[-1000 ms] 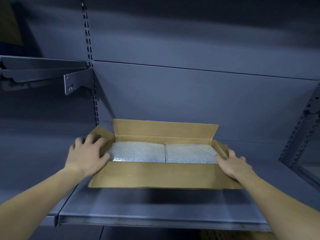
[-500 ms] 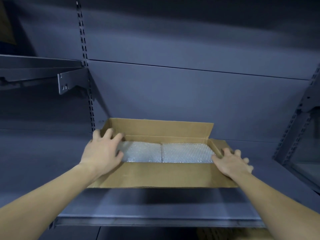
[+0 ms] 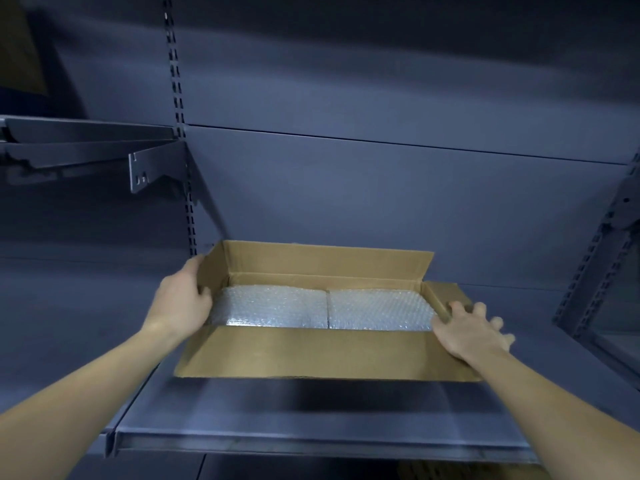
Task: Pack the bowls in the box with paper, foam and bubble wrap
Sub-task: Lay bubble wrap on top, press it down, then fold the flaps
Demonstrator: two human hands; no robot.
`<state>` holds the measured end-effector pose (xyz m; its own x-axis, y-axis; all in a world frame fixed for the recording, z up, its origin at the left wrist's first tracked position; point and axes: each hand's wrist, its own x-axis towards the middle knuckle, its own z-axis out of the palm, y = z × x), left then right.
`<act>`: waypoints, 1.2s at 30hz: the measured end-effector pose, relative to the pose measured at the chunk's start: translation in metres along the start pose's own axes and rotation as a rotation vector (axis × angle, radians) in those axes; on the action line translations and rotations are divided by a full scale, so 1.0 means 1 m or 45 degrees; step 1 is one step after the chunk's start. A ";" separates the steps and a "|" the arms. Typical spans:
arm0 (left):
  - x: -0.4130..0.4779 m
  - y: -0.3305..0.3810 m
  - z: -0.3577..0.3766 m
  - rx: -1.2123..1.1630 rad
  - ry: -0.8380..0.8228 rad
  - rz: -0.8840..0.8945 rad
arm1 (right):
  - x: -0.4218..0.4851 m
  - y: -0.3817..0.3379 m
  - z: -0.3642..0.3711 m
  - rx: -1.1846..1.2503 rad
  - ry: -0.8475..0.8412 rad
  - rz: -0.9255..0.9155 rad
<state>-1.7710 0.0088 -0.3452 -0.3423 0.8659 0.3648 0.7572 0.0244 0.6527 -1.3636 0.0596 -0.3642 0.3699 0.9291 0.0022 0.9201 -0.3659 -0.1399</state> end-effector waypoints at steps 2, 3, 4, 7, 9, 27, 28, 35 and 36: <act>0.003 -0.003 0.002 0.005 0.005 0.000 | -0.002 -0.008 -0.004 -0.101 0.209 -0.224; 0.005 -0.004 0.002 -0.008 0.017 -0.004 | -0.002 -0.016 -0.005 -0.088 0.316 -0.366; 0.007 -0.006 0.003 -0.026 0.037 -0.011 | -0.002 -0.027 -0.007 -0.060 0.385 -0.483; 0.011 -0.005 0.008 -0.027 0.117 -0.048 | 0.009 -0.063 -0.008 -0.007 0.367 -0.614; 0.018 0.002 0.007 0.026 0.140 -0.062 | 0.022 -0.084 -0.005 -0.006 0.290 -0.622; 0.006 0.020 0.054 0.290 -0.374 0.194 | 0.056 -0.107 0.020 0.040 0.126 -0.598; 0.005 0.018 0.057 0.399 -0.422 0.192 | 0.056 -0.107 0.020 0.041 0.119 -0.593; 0.002 0.015 0.066 0.726 -0.574 0.227 | 0.050 -0.096 0.016 0.130 0.121 -0.589; 0.001 0.014 0.066 0.741 -0.574 0.228 | 0.048 -0.092 0.015 0.140 0.149 -0.568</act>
<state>-1.7239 0.0431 -0.3795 -0.0205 0.9988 0.0441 0.9941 0.0157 0.1074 -1.4323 0.1383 -0.3661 -0.0408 0.9796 0.1967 0.9757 0.0815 -0.2035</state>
